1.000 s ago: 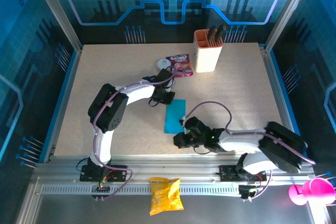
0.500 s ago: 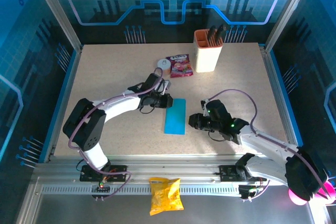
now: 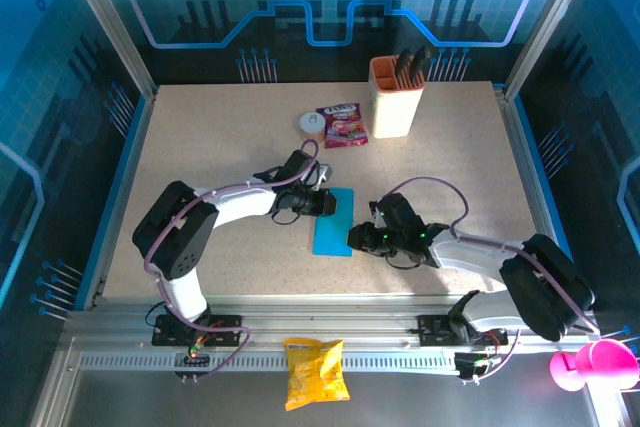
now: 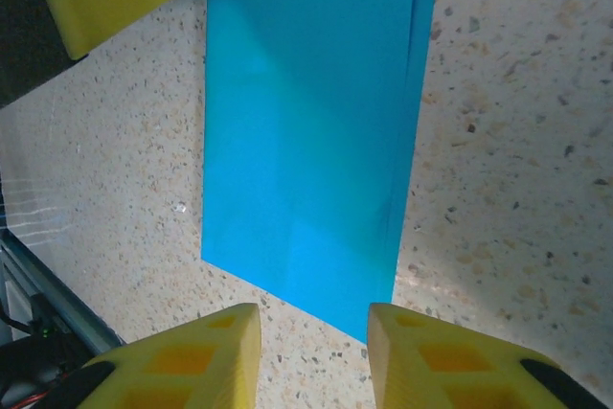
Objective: Fold a paper plane with a square sheet of paper (pick it up from the middle)
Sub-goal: First fold in half a square sheet of paper at the center of the table, then fold the triangle a second time at the center of the table.
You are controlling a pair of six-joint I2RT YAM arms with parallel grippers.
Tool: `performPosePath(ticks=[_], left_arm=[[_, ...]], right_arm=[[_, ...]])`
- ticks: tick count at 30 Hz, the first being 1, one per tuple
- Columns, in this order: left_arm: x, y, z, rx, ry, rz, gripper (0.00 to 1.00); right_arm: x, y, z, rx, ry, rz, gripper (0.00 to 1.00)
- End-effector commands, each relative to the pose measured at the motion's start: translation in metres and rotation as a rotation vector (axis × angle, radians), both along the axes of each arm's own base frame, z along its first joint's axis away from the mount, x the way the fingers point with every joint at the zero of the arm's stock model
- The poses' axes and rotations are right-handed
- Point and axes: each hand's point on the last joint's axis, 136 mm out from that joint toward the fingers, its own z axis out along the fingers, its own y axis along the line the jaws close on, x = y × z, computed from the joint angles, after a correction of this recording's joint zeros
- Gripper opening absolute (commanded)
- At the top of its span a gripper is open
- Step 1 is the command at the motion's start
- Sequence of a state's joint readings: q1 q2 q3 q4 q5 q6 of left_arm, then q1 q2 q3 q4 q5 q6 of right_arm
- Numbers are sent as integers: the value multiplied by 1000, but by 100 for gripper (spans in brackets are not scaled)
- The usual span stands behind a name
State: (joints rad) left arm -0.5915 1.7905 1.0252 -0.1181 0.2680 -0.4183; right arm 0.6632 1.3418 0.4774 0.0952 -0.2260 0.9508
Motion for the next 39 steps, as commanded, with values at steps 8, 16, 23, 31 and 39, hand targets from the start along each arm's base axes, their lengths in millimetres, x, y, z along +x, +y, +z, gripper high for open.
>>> performPosePath(ticks=[8, 16, 23, 31, 39], left_arm=[[-2, -2, -25, -3, 33, 5, 21], [-5, 0, -32, -1, 41, 10, 21], [-5, 1, -37, 3, 50, 15, 20], [-6, 3, -41, 4, 52, 23, 20], [-8, 5, -45, 8, 59, 34, 20]], right_arm=[[12, 18, 0, 19, -14, 28, 45], [32, 13, 4, 7, -36, 8, 50], [41, 13, 2, 19, -23, 4, 51], [28, 19, -18, 6, 20, 24, 51], [19, 29, -26, 5, 38, 48, 48]])
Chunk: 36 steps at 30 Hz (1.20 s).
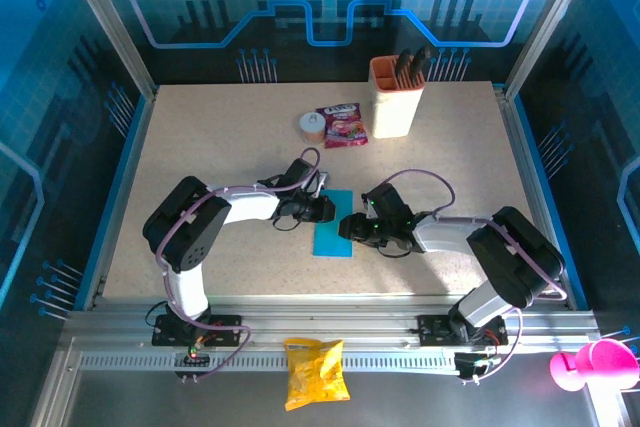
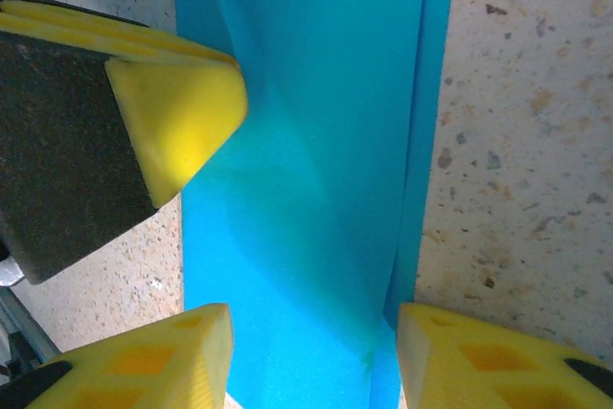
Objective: Fold a paper plane with a square sheet of paper (pick it up from the middle)
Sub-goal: Fold the triangle a second time at the center of the table.
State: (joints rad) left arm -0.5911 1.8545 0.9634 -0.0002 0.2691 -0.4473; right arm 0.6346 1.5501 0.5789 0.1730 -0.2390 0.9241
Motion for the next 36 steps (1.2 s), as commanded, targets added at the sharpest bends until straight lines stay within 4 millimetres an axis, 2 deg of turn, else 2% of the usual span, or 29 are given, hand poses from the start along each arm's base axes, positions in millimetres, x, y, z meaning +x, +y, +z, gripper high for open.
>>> performPosePath(ticks=[1, 11, 23, 27, 33, 36], left_arm=[[-6, 4, -14, 12, 37, 12, 20], [-6, 6, -14, 12, 35, 17, 20], [-5, 8, -15, 5, 35, 28, 20], [-6, 8, -13, -6, 38, 35, 20], [-6, 7, -8, -21, 34, 38, 20], [-4, 9, -2, -28, 21, 45, 20]], right_arm=[[-12, 15, -8, 22, 26, 49, 47], [-10, 17, 6, 9, -1, 65, 38], [-11, 19, 6, 20, 1, 56, 36], [-6, 23, 4, 37, 6, 45, 26], [-1, 23, 4, 41, 14, 34, 25], [-1, 19, 3, 38, 20, 26, 15]])
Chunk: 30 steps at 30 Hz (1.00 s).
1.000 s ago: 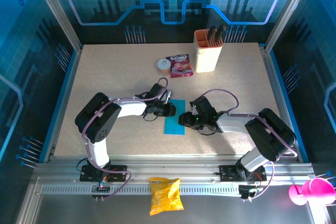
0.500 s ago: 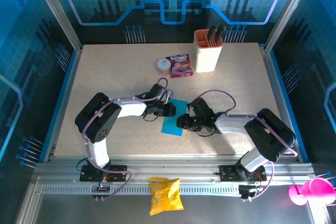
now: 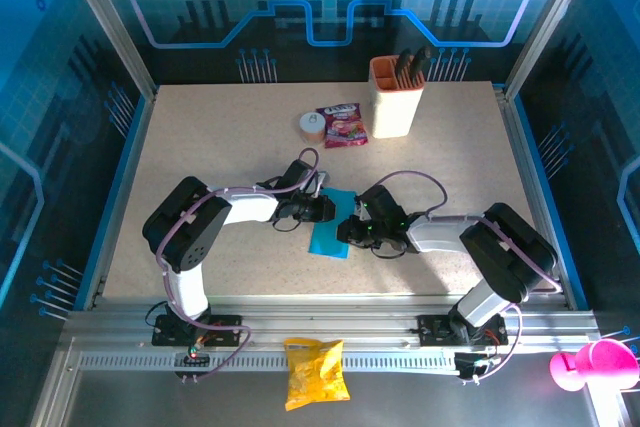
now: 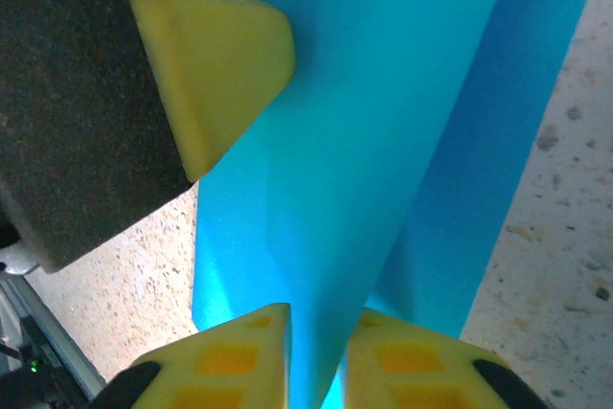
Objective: Fold a paper plane with a square sheet of paper (pick it up from the middle)
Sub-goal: Fold the triangle a second time at the center of the table.
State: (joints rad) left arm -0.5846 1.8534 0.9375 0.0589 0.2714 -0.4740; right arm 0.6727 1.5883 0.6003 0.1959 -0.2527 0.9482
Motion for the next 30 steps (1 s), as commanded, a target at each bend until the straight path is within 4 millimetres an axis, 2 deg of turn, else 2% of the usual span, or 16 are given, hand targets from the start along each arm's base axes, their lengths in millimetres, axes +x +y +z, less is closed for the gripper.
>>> performPosePath(ticks=[1, 3, 6, 11, 14, 21, 26, 30], left_arm=[[-6, 9, 3, -7, 25, 25, 21], [-3, 13, 14, -20, -5, 34, 22], [-5, 17, 29, -33, -52, 31, 36], [-30, 23, 40, -23, -114, -5, 49], [-51, 19, 41, 18, -168, -62, 56], [-91, 6, 31, 151, -343, -183, 63], [-105, -14, 28, 190, -463, -244, 69], [-108, -28, 27, 214, -506, -266, 71]], right_arm=[[4, 1, 4, 17, 7, -5, 11], [3, -2, 4, 18, 9, -12, 5], [2, -6, 4, 8, 15, -15, 2], [3, -10, 8, 6, 25, -14, 2], [4, -9, 12, 13, 36, -17, 2], [5, -8, 19, 26, 49, -19, 2], [6, -7, 20, 32, 52, -23, 2], [5, -7, 19, 33, 59, -25, 2]])
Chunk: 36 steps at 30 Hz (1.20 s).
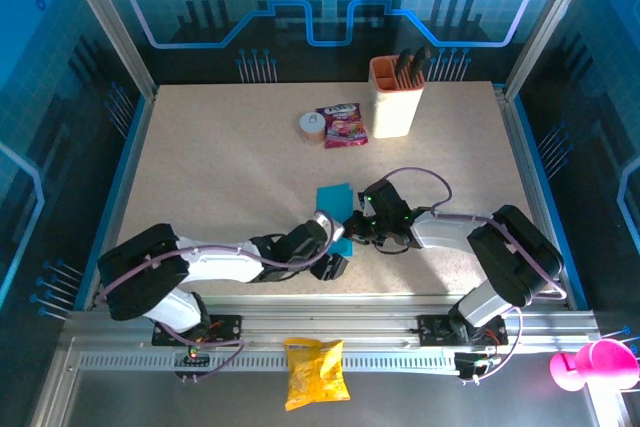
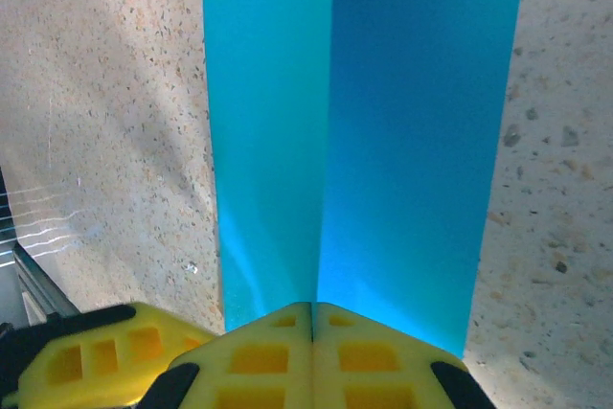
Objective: Fold a paper plane with a square sheet of paper (pick it up from the middle)
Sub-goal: Fold the triangle a second time at the center of the table.
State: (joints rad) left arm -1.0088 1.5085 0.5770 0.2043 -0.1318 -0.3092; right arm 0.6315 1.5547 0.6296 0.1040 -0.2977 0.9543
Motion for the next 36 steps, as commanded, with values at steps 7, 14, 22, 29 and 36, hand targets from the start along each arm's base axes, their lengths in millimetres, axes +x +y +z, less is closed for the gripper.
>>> performPosePath(ticks=[7, 14, 22, 29, 36], left_arm=[[20, -17, -1, 58, -140, 20, 71], [30, -20, 0, 81, -181, 39, 63], [31, -27, 4, 57, -189, 14, 27], [26, -31, 12, 28, -186, -14, 2], [18, -32, 15, 7, -150, -36, 0]], right_arm=[[1, -1, 9, 24, 15, -9, 1], [0, -1, 6, 33, 24, -9, 0], [-2, -1, 3, 33, 29, -10, 0], [-1, -1, 3, 39, 27, -7, 3], [12, -27, 23, 39, -9, -43, 38]])
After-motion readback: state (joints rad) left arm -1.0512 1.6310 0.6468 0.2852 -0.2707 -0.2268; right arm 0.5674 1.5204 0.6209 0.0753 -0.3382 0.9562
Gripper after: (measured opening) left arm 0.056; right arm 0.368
